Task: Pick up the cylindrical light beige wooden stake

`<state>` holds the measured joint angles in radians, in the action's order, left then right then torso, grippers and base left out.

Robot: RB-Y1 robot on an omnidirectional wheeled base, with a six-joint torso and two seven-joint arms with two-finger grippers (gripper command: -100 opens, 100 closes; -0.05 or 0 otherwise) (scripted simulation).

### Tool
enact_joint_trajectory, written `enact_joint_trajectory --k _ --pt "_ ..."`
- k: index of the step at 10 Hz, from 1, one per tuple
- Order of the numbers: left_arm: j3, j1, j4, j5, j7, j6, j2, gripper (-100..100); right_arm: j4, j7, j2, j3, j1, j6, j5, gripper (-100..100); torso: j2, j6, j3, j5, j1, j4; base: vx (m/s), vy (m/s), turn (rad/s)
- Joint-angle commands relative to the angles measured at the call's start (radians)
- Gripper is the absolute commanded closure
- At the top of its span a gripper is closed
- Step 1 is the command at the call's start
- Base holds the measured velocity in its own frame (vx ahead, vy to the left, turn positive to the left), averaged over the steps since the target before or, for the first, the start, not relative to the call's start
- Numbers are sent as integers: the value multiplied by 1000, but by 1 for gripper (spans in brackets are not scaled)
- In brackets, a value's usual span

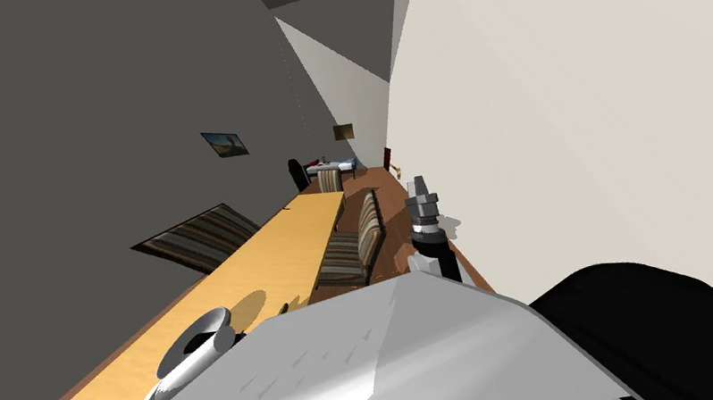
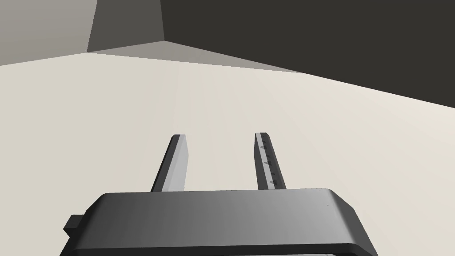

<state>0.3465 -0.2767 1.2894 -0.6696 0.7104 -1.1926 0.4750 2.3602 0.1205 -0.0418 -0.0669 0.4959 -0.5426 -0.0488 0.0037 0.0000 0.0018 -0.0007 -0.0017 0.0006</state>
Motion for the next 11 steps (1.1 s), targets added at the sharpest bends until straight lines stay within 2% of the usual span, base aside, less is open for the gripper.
enact_joint_trajectory --k 1,2,3,4,5,6,7,8,10,11 --pt "8 26 -50 -31 -20 32 25 -100 0 0 0 0 0 0 0 0 0 0 0 0 0 0 -84 -33 -239" --pt "8 26 -90 -31 -20 32 25 -100 0 0 0 0 0 0 0 0 2 1 1 0 -1 0 -70 -18 -110" --pt "15 45 -130 -57 -35 57 45 -100 0 0 0 0 0 0 0 0 1 0 1 0 0 0 -80 -17 -198" --pt "15 45 -158 -57 -35 57 45 -100 0 0 0 0 0 0 0 0 2 0 1 0 0 1 -63 -13 -135" --pt "22 65 -189 -82 -50 82 66 -100 0 0 0 0 0 0 0 0 1 0 1 0 0 0 -70 -22 -235" --pt "22 65 -228 -82 -50 82 66 -100 0 0 0 0 0 0 0 0 1 1 1 0 0 0 -60 -20 -109" --pt "22 65 -237 -82 -50 82 66 -100 0 0 0 0 0 0 0 0 1 -1 1 0 0 0 -26 -15 30" --pt "29 84 -272 -108 -65 107 86 -100 0 0 0 0 0 0 0 0 -1 -1 0 0 0 0 -52 -23 -189" --pt "29 84 -307 -108 -65 107 86 -100 0 0 0 0 0 0 0 0 0 0 0 0 0 0 -39 -16 -73" --pt "36 104 -344 -134 -79 132 107 -100 0 0 0 0 0 0 0 0 -1 -1 0 0 1 0 -50 -34 -228"
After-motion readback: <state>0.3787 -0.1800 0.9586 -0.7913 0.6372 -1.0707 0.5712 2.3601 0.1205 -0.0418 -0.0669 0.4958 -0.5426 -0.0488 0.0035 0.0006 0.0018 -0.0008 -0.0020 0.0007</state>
